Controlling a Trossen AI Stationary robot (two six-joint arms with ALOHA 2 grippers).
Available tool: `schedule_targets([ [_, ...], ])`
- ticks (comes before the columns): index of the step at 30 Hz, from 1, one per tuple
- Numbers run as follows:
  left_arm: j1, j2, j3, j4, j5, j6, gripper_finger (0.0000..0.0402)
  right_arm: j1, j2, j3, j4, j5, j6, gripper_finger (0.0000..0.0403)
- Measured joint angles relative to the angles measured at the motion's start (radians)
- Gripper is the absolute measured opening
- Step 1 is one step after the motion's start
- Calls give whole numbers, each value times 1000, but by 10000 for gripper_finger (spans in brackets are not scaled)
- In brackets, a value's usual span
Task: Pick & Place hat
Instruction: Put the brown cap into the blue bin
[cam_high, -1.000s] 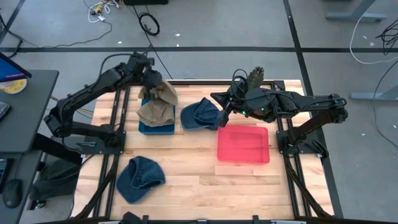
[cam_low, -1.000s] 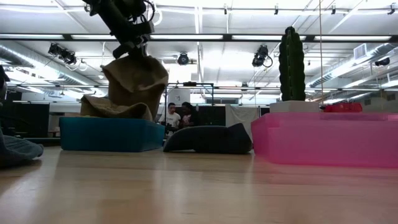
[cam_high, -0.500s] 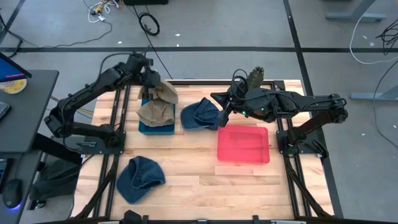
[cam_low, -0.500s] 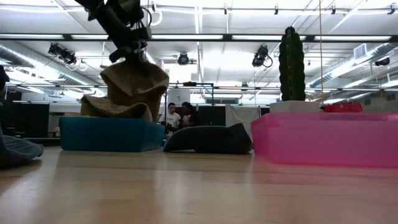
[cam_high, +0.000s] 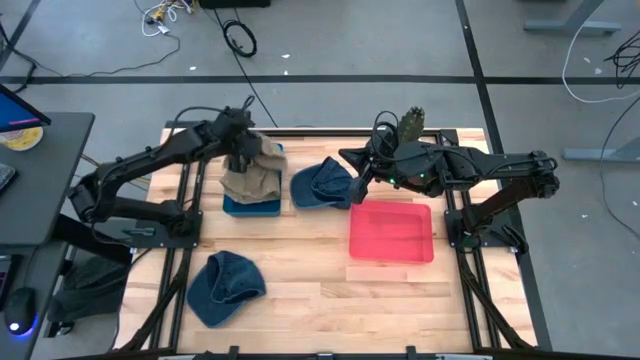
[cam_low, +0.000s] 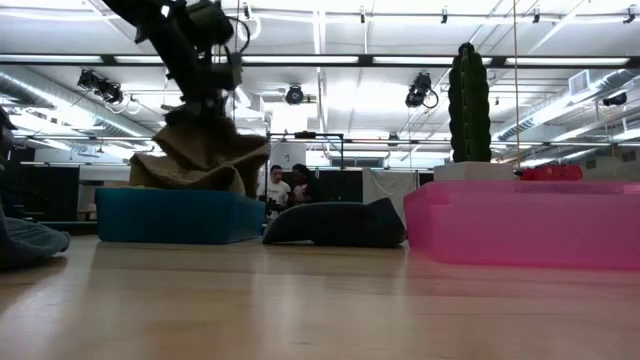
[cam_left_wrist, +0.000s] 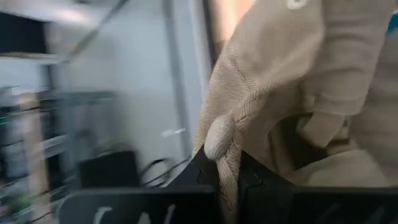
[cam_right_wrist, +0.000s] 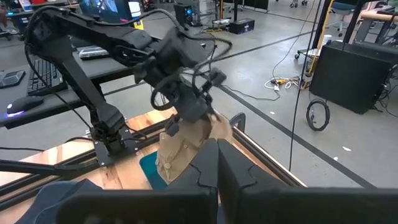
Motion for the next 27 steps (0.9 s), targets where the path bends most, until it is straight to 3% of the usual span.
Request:
schedule_targets([
  [3,-12,-34,0,44,-64,69,3,0,0,0,0,9,0,0],
  [12,-15,-67,-18,23,-42,98,3,0,0,0,0,10,-4,0],
  [20,-90,-66,-145,78,-41,109,3,0,0,0,0,10,0,0],
  [27,-169,-80,-158,77,-92,138,3,0,15,0,-1,7,0,0],
])
